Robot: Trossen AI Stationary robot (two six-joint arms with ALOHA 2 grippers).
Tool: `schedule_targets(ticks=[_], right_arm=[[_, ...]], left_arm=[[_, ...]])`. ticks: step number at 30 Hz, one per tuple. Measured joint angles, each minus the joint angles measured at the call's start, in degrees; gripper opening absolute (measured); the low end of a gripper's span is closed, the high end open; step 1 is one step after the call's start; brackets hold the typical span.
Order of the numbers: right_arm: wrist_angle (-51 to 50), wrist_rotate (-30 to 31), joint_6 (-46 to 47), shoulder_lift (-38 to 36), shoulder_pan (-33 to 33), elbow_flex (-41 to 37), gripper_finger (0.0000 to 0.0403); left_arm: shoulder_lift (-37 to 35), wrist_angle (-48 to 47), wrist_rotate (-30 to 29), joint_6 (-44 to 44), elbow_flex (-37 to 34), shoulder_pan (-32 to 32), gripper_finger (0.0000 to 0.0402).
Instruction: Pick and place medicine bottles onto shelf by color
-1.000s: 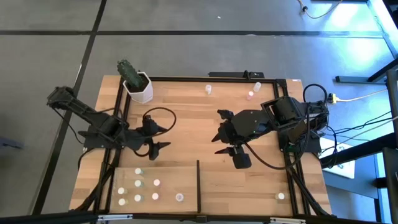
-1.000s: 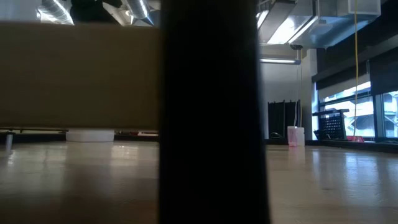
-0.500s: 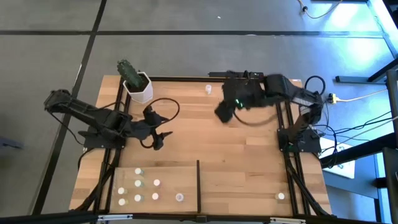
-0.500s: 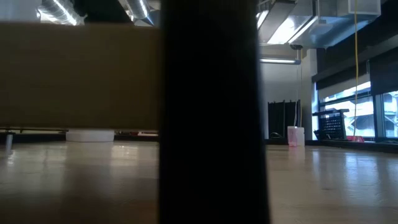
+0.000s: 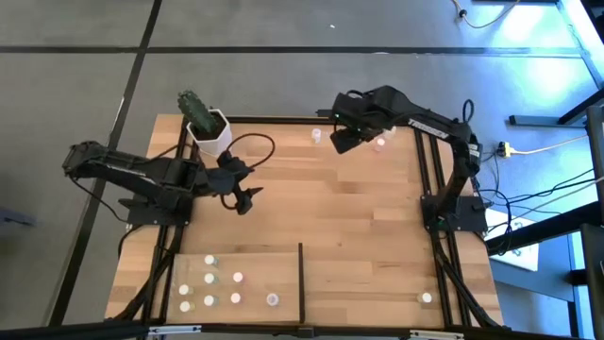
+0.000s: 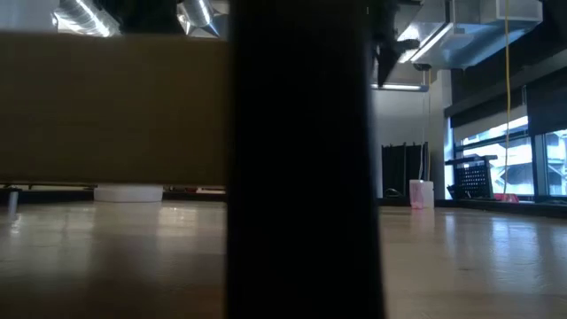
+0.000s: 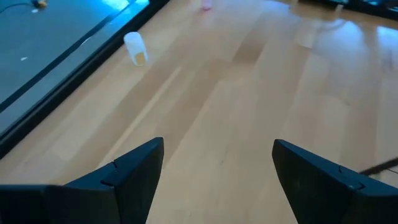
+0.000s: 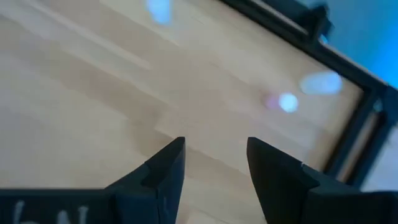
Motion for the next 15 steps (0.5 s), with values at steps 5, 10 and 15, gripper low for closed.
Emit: schedule_targets(ticks=[5,10,15], right_arm=[[0.3,1.1,-1.3,0.0,-5.8,-7.1,0.0166],[4.4,0.9,-4.0,0.0,-10.7,-12.2,0.0165],[6.8,-2.4,-8.6,0.1,-13.2,-14.7,0.0165]], left_arm=[[0.0,0.1,0.0,0.0,0.0,3.9,0.0295],[0.0,0.4,0.0,4.2,0.0,8.2,0.0295],[0.0,3.5,4.8,11.1,0.0,12.4,0.0295]])
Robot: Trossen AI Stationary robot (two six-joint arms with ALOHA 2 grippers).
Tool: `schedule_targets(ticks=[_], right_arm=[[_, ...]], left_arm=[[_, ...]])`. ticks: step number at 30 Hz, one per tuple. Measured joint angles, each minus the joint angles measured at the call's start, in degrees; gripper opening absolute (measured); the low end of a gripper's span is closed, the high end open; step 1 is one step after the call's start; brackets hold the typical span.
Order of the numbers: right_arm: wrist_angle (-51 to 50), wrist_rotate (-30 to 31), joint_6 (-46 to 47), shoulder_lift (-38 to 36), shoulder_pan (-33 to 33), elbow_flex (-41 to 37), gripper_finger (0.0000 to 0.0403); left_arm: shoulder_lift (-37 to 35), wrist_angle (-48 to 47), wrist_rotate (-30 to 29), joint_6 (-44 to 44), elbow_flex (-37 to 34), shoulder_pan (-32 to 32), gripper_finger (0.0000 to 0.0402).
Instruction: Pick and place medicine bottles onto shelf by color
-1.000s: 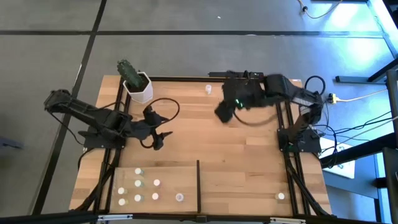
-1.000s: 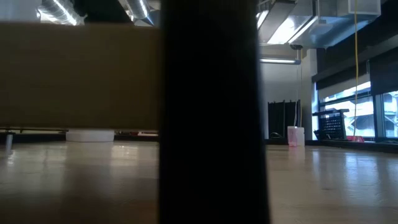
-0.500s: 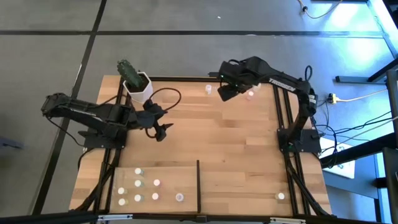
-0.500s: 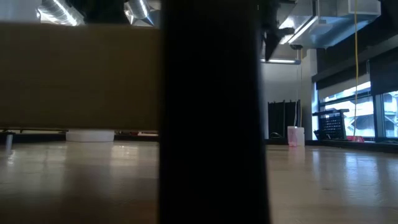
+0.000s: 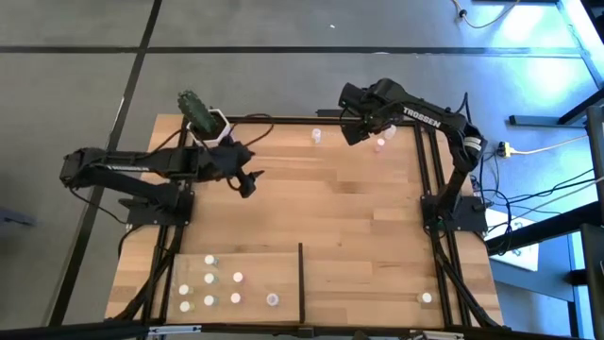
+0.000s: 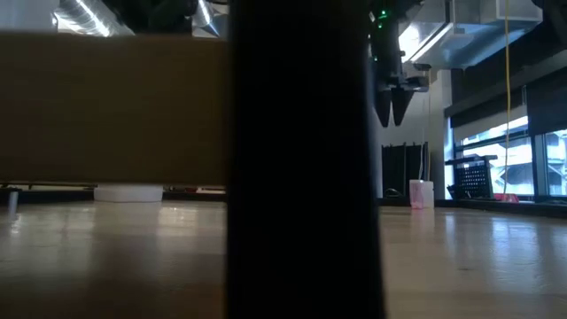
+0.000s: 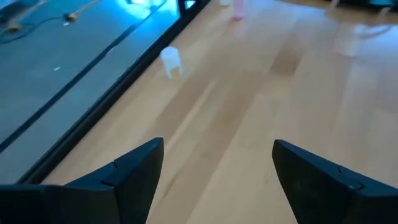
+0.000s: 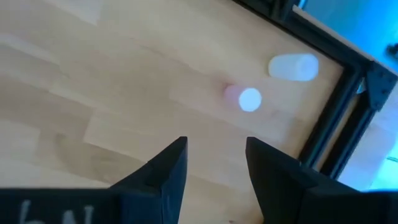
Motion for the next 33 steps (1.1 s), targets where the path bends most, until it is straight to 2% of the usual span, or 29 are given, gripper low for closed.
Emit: schedule_targets(ticks=[2,11,33], right_arm=[[0.6,-0.2,-0.7,0.0,-0.4,-0.2,0.0165],[3.1,-0.3,-2.0,0.0,-0.6,-0.2,0.0165],[2.9,-0.4,2.3,0.0,-0.6,-0.2,0.0165]], left_arm=[[0.2,0.8,3.0,1.7,0.0,2.1,0.0295],[0.7,1.0,9.9,7.9,0.0,9.1,0.0295],[0.7,0.9,10.0,8.0,0.0,9.7,0.0295]])
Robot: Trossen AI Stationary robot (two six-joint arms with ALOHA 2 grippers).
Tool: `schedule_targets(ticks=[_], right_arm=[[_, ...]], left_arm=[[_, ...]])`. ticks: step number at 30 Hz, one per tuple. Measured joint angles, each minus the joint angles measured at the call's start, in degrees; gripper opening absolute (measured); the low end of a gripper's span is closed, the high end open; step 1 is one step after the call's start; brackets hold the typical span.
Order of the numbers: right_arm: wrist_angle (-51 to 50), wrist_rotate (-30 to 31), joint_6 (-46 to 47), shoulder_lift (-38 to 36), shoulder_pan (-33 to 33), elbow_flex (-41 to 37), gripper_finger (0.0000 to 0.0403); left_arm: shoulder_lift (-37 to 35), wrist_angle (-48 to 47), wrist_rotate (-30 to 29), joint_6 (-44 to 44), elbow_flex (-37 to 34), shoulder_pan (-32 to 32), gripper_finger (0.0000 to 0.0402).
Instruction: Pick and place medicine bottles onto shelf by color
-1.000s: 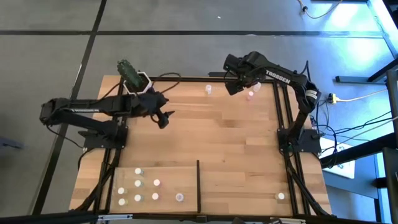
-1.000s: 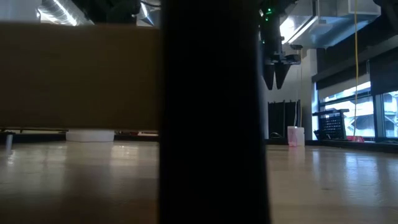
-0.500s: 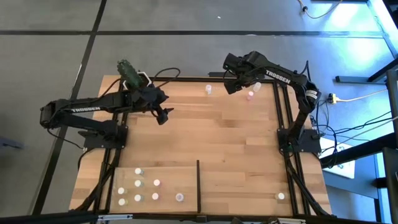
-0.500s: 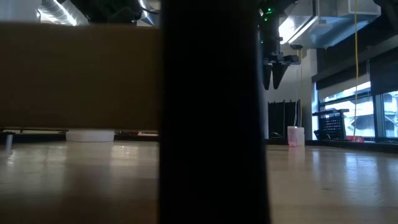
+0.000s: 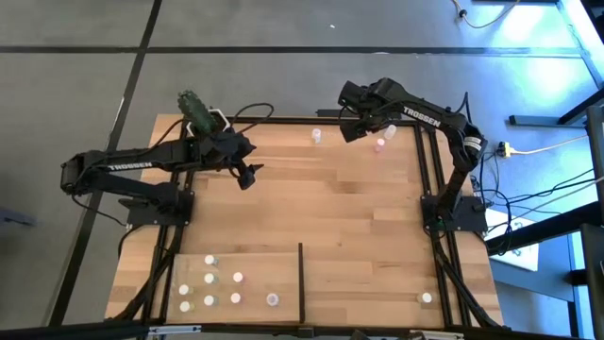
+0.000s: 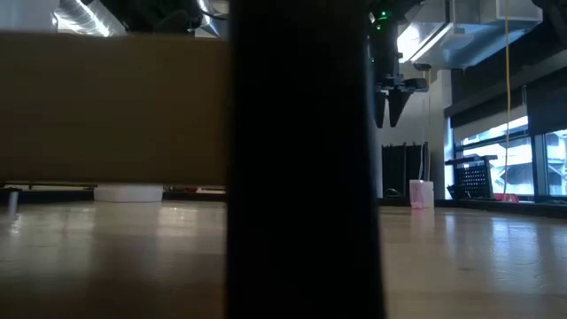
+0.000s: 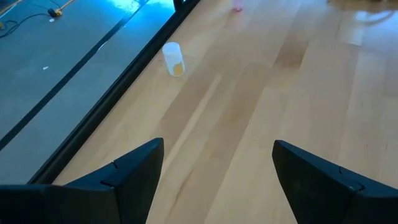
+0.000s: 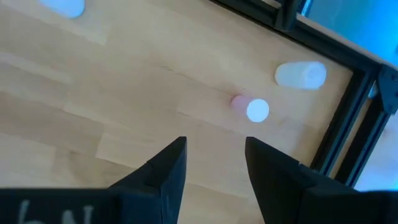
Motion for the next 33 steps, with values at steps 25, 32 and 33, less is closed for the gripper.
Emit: schedule_targets(ticks=[25,32,33], right_arm=[[-4.6,-8.2,8.0,0.0,1.6,0.0,0.0165],[-4.3,-6.4,7.7,0.0,1.6,0.0,0.0166],[-4.2,-6.5,7.7,0.0,1.6,0.0,0.0166]], left_arm=[[0.0,0.0,0.0,0.0,0.0,0.0,0.0295],[0.0,0.0,0.0,0.0,0.0,0.0,0.0295],[0.0,0.0,0.0,0.0,0.0,0.0,0.0295]])
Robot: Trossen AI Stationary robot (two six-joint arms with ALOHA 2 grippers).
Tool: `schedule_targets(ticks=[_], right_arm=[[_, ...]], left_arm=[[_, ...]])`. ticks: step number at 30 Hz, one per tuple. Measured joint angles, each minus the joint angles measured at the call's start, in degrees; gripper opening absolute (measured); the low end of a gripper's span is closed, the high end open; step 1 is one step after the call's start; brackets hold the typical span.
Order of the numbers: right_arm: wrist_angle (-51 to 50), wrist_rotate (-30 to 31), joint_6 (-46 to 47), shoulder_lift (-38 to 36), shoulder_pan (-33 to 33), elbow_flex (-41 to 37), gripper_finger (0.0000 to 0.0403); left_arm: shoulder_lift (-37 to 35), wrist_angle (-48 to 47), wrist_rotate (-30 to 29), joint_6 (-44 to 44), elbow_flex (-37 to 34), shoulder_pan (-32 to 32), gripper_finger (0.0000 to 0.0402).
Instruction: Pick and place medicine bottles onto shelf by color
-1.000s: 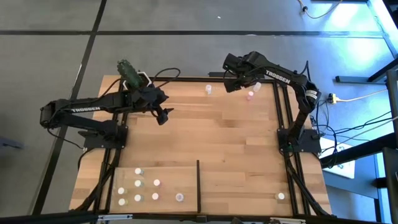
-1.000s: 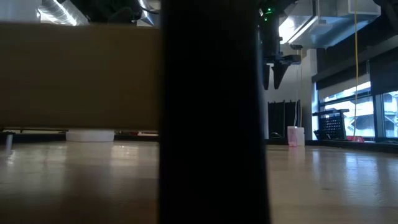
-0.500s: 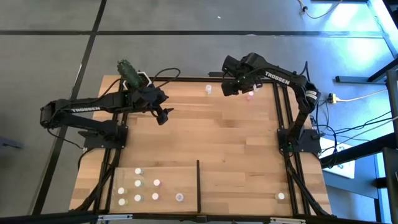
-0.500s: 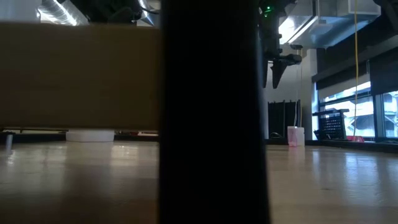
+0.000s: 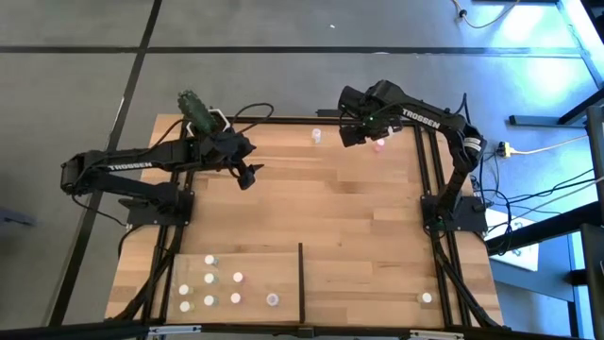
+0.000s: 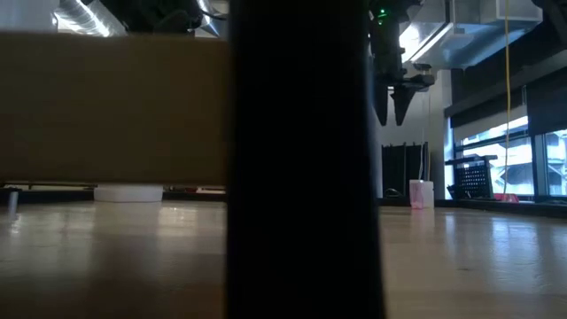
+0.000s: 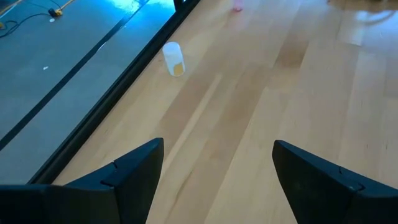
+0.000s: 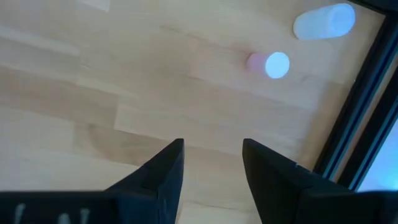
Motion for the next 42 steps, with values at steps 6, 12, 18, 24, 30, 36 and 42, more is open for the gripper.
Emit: schedule_targets(ticks=[6,12,18,24,30,36,42], right_arm=[[0.0,-0.7,0.2,0.0,0.2,0.0,0.0219],[3.1,-0.8,-3.9,0.0,0.2,0.0,0.0292],[4.1,-0.8,-6.9,0.1,0.2,0.0,0.0302],[4.3,0.6,-9.9,0.2,-0.3,-4.8,0.0301],[4.6,3.7,-10.8,0.2,-1.0,-12.2,0.0301],[9.8,6.4,-13.7,0.2,-2.1,-15.6,0.0301],[12.6,7.7,-16.6,0.2,-6.4,-18.7,0.03]], left_arm=[[0.0,0.0,0.0,0.0,0.0,0.0,0.0295],[0.0,0.0,0.0,0.0,0.0,0.0,0.0295],[0.0,0.0,0.0,0.0,0.0,0.0,0.0295],[0.0,0.0,0.0,0.0,0.0,0.0,0.0295],[0.0,0.0,0.0,0.0,0.0,0.0,0.0295],[0.0,0.0,0.0,0.0,0.0,0.0,0.0295],[0.0,0.0,0.0,0.0,0.0,0.0,0.0295]])
